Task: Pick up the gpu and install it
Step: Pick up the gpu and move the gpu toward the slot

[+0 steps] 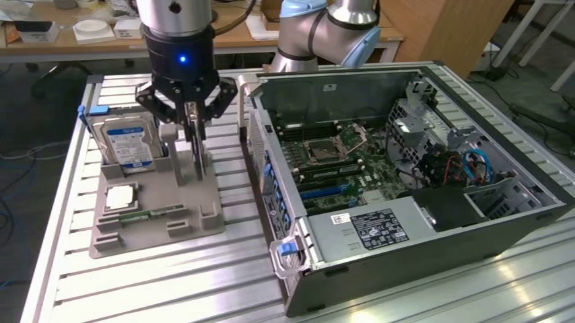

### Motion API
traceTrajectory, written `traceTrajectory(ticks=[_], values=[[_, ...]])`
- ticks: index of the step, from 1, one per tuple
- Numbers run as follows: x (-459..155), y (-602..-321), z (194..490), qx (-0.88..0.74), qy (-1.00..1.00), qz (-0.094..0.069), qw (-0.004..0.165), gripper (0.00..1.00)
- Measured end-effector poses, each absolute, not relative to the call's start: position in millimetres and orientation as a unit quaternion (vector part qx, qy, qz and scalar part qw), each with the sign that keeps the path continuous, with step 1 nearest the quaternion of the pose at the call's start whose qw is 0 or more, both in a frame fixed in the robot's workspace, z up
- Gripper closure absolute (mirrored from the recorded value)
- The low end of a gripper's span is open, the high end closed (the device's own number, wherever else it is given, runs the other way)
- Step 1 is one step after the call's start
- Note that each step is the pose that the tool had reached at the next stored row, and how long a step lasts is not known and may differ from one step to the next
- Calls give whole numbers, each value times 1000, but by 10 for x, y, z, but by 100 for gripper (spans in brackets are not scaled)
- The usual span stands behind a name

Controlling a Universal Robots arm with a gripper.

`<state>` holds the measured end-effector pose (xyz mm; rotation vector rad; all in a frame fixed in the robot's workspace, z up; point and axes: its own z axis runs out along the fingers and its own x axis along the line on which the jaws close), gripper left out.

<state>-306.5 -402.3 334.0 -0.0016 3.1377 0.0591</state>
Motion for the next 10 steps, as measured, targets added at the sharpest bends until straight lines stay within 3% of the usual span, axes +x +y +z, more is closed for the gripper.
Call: traceTrajectory(ticks=[10], values=[[-3065, -4023, 3505, -1, 1000, 19, 2, 74]])
